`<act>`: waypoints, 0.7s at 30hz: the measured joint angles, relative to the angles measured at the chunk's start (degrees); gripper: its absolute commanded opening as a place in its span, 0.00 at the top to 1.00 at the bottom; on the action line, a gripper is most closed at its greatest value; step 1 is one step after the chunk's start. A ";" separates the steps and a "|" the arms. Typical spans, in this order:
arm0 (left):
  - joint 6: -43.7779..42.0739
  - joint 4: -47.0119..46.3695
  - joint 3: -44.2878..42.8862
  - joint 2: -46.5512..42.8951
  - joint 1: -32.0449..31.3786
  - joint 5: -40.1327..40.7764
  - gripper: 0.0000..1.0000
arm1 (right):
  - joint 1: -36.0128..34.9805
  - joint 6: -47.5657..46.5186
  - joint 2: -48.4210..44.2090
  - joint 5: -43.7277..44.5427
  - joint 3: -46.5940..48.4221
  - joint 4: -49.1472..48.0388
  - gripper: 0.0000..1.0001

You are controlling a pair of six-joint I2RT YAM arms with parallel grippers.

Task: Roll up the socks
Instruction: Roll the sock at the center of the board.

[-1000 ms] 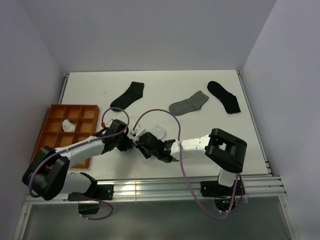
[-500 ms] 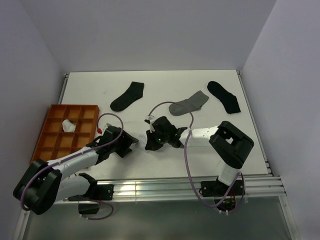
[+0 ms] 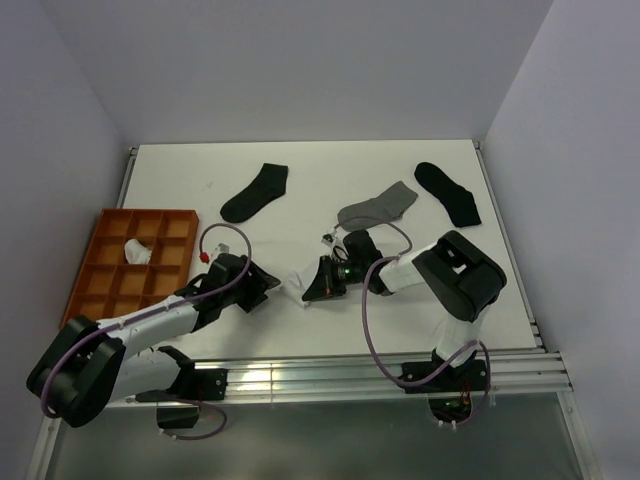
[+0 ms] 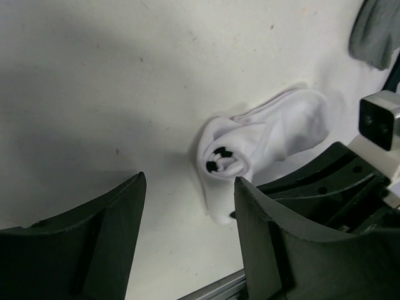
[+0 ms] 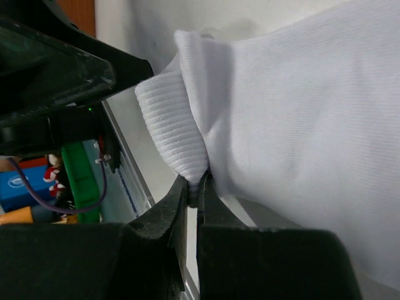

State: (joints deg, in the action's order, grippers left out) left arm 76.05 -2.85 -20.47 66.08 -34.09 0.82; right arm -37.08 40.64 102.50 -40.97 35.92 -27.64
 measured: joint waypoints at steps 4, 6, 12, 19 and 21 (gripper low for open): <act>-0.63 -1.62 -0.13 3.28 -1.05 -0.85 0.38 | 1.18 2.62 1.46 -2.10 -0.42 -2.29 1.00; -1.03 -3.10 -0.76 4.87 -1.68 -1.09 0.38 | 1.68 3.93 2.36 -3.17 -0.68 -3.74 1.00; -2.12 -5.75 -2.43 8.50 -3.41 -1.46 0.44 | 3.02 6.97 4.48 -5.73 -1.14 -6.91 1.00; -3.45 -5.68 -5.01 12.17 -4.00 -1.38 0.64 | 3.39 7.48 4.76 -6.03 -1.03 -6.86 0.96; -3.43 -5.75 -5.79 13.33 -4.11 -1.38 0.64 | 3.39 6.99 4.59 -5.99 -0.66 -5.81 0.94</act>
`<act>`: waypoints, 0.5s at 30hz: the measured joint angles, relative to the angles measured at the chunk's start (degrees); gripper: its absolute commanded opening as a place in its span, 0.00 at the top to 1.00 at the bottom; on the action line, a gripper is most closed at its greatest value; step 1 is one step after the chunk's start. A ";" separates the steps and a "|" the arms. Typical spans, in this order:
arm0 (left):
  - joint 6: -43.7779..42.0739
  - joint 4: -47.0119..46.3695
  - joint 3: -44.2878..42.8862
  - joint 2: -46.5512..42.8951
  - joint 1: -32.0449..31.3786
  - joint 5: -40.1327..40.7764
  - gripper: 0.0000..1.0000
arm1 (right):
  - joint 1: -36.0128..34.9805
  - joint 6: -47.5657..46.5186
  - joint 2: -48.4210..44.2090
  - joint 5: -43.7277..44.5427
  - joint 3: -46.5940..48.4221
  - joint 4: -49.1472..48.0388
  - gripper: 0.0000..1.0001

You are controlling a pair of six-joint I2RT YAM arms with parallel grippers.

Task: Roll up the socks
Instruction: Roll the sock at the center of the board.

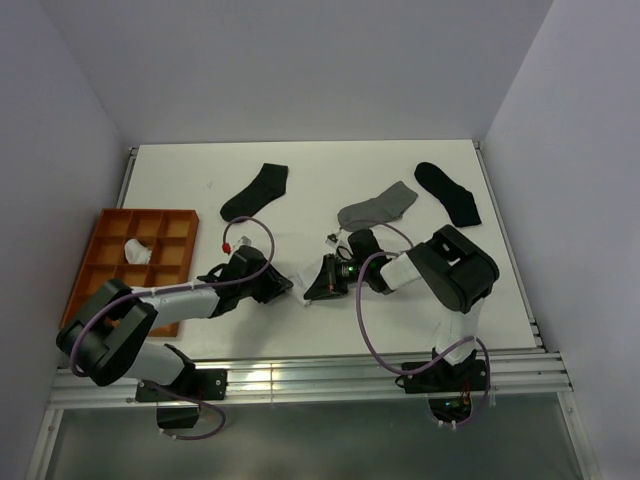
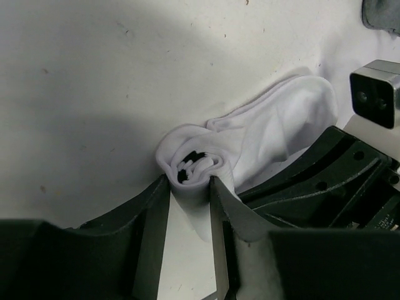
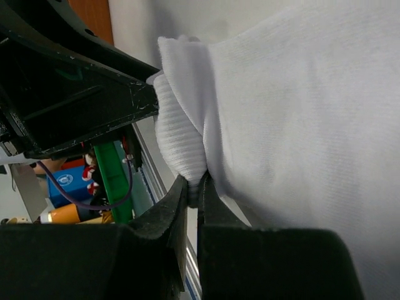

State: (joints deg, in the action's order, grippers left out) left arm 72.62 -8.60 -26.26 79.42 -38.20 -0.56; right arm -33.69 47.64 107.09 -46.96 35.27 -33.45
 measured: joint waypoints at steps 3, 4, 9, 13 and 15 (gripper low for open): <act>0.02 0.00 -1.33 1.84 -0.28 -0.02 0.64 | -0.02 -1.73 -1.33 0.96 0.37 2.71 0.80; 0.00 0.17 -2.05 2.51 -0.55 -0.02 0.64 | -0.09 -2.49 -2.19 1.55 0.39 3.89 0.77; 0.00 1.90 -4.70 4.48 -1.49 0.20 0.64 | -0.68 -7.26 -8.94 8.00 0.42 12.96 0.63; -0.02 4.74 -6.10 4.57 -1.84 1.18 0.64 | -1.14 -11.39 -16.65 16.79 0.87 22.49 0.60; -0.09 6.56 -6.99 4.57 -2.10 1.99 0.64 | -1.14 -13.11 -19.65 21.05 1.99 26.45 0.60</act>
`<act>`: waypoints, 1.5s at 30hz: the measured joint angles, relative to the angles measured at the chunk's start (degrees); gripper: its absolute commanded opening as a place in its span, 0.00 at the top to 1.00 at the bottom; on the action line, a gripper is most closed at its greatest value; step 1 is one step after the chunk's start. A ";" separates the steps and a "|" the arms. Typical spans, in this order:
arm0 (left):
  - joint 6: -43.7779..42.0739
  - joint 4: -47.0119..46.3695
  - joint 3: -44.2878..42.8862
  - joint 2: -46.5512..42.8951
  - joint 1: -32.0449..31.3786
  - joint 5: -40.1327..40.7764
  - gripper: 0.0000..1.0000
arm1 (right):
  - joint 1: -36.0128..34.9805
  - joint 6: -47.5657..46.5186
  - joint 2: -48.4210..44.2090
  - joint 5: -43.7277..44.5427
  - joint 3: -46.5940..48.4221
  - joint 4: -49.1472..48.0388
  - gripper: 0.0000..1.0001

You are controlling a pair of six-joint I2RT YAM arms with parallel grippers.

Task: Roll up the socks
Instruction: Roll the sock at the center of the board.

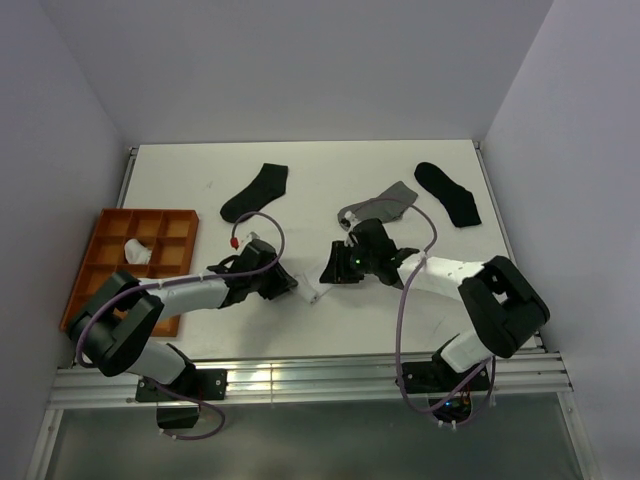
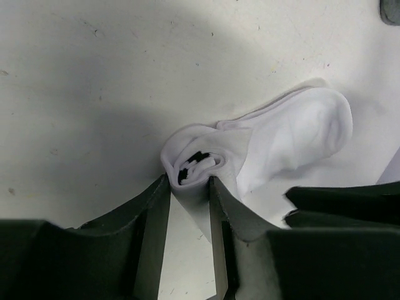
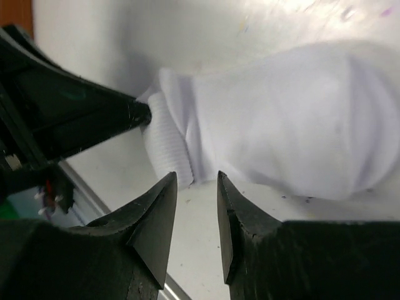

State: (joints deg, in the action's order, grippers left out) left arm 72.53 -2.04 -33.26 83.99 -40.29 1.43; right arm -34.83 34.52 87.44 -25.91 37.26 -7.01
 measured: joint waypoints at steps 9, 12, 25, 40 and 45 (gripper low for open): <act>-1.97 6.32 -3.02 -0.13 -0.94 3.06 0.64 | 0.00 -4.68 1.16 14.99 4.50 7.37 0.65; -2.51 8.09 -3.41 -0.39 -1.05 3.96 0.65 | 0.00 -5.35 5.64 16.52 6.97 8.22 0.65; -4.46 12.76 -6.16 0.68 -1.55 6.23 0.64 | -4.55 -14.21 6.73 20.17 13.90 9.11 0.64; -5.68 15.04 -9.77 3.19 -2.93 7.78 0.65 | -14.71 -17.55 0.81 20.85 9.57 4.28 0.59; -5.66 15.08 -9.86 3.23 -3.10 7.87 0.65 | -14.71 -16.28 2.95 20.79 6.03 3.96 0.68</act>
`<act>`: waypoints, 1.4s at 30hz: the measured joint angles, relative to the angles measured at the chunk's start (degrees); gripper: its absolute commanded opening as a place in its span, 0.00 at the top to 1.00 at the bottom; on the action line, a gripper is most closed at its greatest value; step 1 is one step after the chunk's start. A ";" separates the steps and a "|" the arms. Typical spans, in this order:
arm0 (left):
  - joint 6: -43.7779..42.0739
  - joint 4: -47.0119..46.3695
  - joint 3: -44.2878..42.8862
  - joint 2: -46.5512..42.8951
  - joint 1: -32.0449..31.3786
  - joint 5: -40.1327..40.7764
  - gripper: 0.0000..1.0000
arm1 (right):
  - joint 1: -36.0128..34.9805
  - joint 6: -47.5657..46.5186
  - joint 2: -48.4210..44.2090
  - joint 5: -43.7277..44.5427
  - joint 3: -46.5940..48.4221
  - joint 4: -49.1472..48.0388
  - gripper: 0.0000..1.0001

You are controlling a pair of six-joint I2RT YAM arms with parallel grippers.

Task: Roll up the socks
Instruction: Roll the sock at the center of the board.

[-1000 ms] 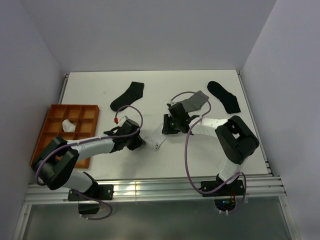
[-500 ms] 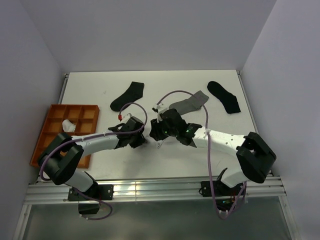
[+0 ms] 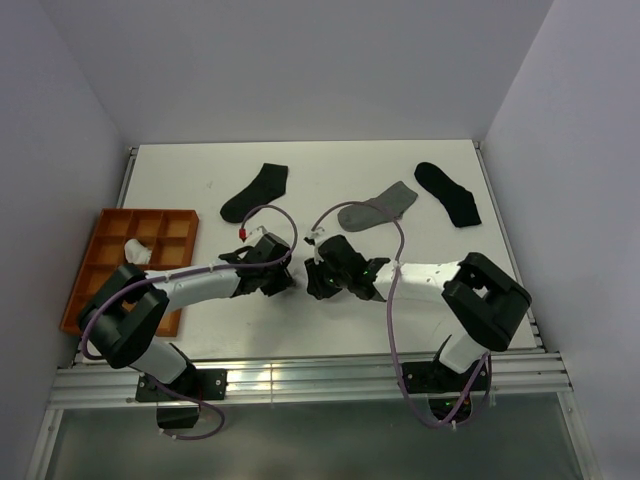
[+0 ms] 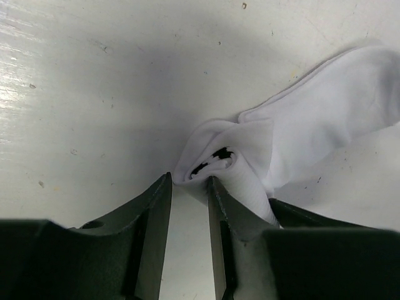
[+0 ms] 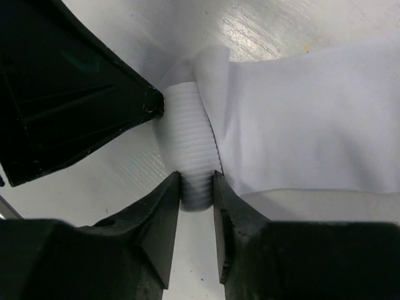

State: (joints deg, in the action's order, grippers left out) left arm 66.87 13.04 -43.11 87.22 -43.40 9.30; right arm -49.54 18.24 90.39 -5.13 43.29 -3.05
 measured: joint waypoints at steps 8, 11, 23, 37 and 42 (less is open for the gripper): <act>0.46 0.63 -0.02 0.13 -0.09 0.52 0.46 | 0.87 3.93 0.17 -1.09 -2.82 -4.59 1.00; 1.44 0.90 0.61 -1.20 -0.09 1.11 0.33 | 4.13 6.78 0.07 -6.10 -5.29 -8.57 1.00; 4.28 -8.96 9.29 -9.77 -0.09 -1.27 0.26 | 17.64 18.45 6.78 -30.73 -11.21 -24.22 1.00; 4.24 -19.65 8.76 -1.36 -0.09 -5.46 0.41 | 22.82 26.01 12.39 -40.46 -13.44 -32.96 1.00; 3.98 -20.79 6.86 1.75 -0.09 -5.64 0.53 | 23.17 26.91 13.11 -41.03 -13.20 -33.09 1.00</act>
State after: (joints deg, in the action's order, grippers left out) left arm 70.85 -7.75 -36.25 88.97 -43.48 3.66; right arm -26.37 45.15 103.50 -46.15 30.09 -36.14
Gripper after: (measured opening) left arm 0.516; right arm 0.033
